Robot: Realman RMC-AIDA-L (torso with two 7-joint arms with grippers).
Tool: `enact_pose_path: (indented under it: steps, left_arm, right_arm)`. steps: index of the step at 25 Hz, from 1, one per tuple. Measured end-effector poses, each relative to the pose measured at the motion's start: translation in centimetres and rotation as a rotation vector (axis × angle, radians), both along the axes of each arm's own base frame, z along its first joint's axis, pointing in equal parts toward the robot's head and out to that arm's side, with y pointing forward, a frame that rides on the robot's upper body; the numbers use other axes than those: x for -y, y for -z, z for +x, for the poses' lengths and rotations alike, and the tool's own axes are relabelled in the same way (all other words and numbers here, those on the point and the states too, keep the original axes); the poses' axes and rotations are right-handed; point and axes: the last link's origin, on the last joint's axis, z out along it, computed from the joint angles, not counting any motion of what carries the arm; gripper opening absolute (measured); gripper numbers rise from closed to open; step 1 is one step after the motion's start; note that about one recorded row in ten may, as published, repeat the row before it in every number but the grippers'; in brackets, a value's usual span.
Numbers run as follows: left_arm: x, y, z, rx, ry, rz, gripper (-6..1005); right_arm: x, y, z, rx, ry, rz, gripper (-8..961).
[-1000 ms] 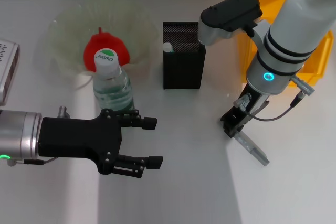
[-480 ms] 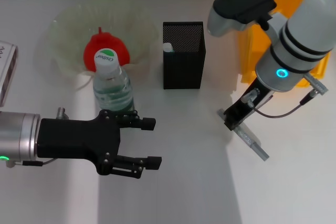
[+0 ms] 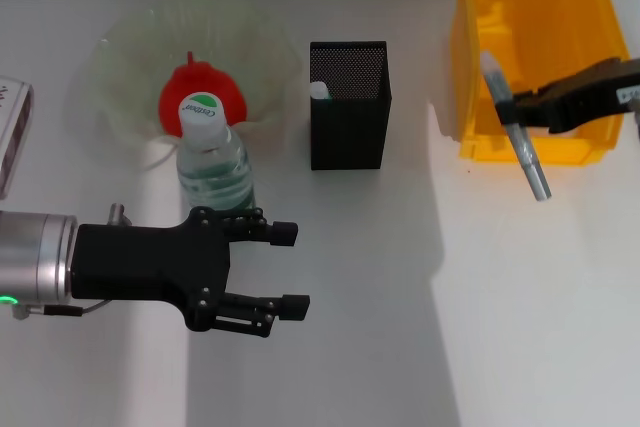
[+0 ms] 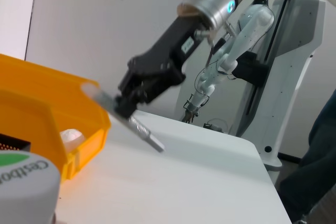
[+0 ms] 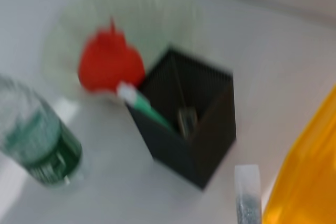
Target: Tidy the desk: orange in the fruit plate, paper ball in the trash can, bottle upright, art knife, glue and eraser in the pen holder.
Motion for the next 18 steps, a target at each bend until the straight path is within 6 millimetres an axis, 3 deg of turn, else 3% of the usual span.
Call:
enact_pose_path:
  steps: [3,8,11,18]
  left_arm:
    - [0.0,0.1,0.1,0.006,-0.003,-0.006,835]
    - [0.0,0.3,0.1,0.010,-0.013,-0.011,835]
    - [0.0,0.3,0.2,0.015,-0.015,-0.009,835]
    - [0.0,0.4,0.2,0.020,-0.019,-0.010,835]
  right_arm:
    - [-0.1,-2.2,0.6,-0.160,-0.096,0.091,134]
    - [-1.0,-3.5,2.1,-0.400,-0.261,0.213,133]
    - [-2.5,-2.6,2.7,-0.535,-0.343,0.255,133]
    - [-6.2,2.5,3.0,-0.639,-0.389,0.273,132]
